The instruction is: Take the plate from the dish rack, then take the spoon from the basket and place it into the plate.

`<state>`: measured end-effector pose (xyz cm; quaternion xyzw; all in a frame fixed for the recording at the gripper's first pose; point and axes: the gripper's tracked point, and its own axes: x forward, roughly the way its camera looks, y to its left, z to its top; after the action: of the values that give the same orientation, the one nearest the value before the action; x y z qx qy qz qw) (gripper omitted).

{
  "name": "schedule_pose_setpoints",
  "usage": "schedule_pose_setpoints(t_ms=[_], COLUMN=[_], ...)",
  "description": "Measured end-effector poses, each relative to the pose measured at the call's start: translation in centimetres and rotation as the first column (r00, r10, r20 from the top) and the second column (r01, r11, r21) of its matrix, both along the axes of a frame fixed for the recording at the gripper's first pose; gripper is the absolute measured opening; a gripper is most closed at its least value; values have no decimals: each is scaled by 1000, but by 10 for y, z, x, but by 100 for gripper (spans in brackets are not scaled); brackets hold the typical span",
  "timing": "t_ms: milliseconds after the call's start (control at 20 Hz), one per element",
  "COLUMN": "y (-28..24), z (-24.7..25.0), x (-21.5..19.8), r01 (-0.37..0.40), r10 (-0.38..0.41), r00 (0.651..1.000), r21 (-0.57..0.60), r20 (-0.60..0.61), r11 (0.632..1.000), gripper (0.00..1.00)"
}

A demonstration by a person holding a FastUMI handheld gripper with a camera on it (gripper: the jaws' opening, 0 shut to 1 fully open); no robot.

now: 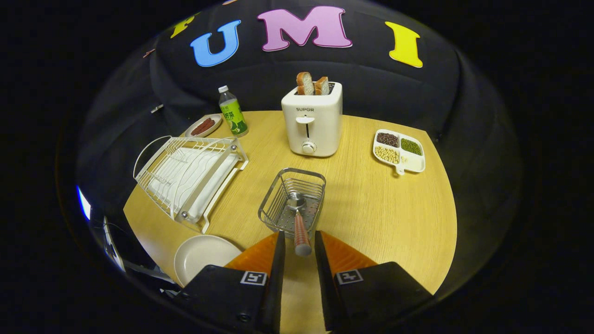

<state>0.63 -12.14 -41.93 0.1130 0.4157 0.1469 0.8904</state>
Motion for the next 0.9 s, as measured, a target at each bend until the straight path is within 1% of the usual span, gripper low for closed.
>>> schedule_pose_setpoints(t_ms=[150,200,300,450,600,900], y=[1,1,-3,-6,-14,-23], z=[-1,-1,3,18,39,111], x=[4,5,4,5,2,-8], r01=[-1,-7,9,57,81,138], r10=[1,7,-9,-58,-82,-141], r00=[1000,1000,1000,998,995,976], r21=[5,7,9,33,18,25], r20=[4,6,8,25,61,166], r11=[1000,1000,1000,998,997,990], gripper=[18,18,13,13,13,13])
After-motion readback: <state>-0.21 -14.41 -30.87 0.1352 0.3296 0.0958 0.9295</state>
